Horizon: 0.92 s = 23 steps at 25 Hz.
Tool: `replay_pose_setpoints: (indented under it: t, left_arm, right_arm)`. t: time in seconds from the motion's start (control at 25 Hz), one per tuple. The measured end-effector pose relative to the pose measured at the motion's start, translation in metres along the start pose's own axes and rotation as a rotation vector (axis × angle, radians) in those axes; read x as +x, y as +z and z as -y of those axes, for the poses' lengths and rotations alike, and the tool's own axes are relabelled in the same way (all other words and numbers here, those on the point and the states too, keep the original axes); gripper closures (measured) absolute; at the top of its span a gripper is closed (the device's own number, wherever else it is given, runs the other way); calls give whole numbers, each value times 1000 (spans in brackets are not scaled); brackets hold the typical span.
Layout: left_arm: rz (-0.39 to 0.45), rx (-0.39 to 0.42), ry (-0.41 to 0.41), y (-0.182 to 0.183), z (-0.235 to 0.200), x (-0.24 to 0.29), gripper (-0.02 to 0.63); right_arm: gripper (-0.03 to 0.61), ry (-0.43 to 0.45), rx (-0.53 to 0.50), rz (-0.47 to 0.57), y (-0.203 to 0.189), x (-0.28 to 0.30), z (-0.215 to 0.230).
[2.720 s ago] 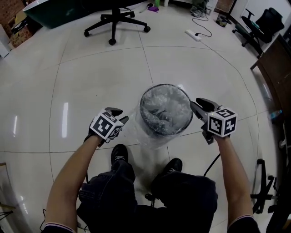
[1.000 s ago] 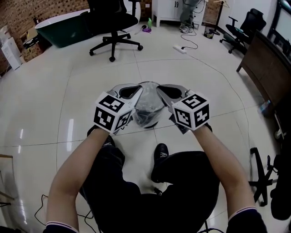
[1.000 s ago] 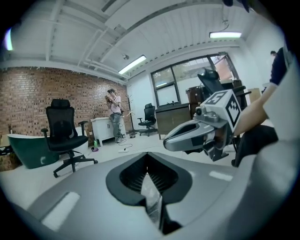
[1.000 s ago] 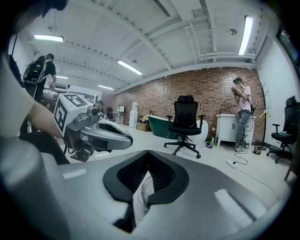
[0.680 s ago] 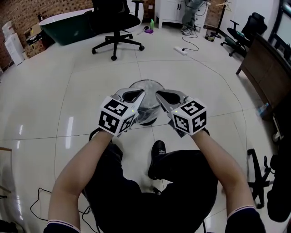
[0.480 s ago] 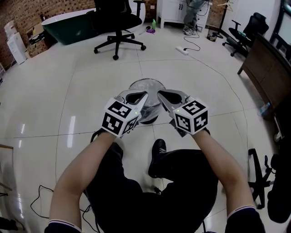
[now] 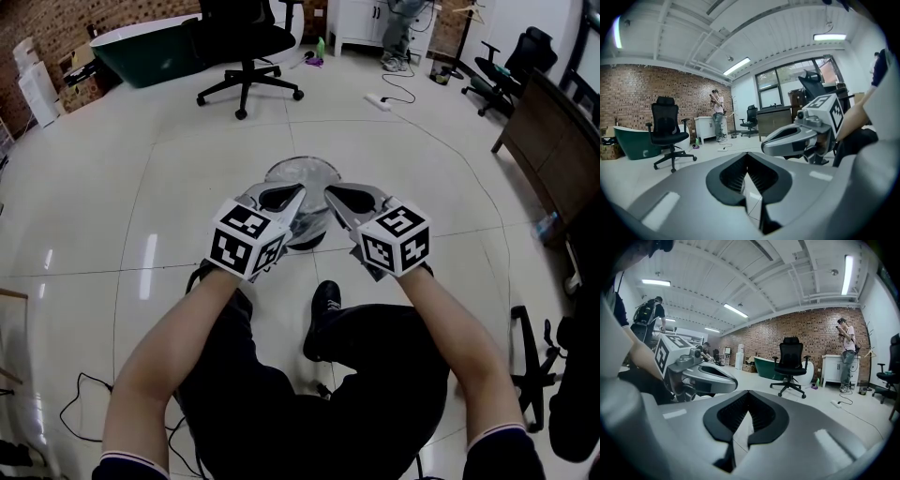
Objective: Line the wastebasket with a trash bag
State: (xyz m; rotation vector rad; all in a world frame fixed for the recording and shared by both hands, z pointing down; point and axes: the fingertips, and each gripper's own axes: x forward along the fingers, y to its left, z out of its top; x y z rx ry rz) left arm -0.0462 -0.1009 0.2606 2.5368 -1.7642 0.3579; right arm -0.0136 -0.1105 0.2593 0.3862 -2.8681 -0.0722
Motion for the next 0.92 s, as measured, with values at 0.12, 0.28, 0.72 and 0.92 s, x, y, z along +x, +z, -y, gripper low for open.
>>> replay_pose_setpoints:
  t: [0.12, 0.28, 0.72, 0.92]
  left_arm:
    - [0, -2, 3, -1, 0, -2, 603]
    - [0, -1, 5, 0, -1, -2, 603]
    - [-2, 0, -4, -1, 1, 0, 603]
    - [-6, -1, -7, -3, 3, 1, 603]
  right_arm:
    - [578, 0, -3, 7, 2, 0, -1]
    - [578, 0, -8, 8, 4, 0, -1]
    - [578, -2, -11, 2, 3, -1, -1]
    - [578, -3, -9, 3, 1, -2, -1]
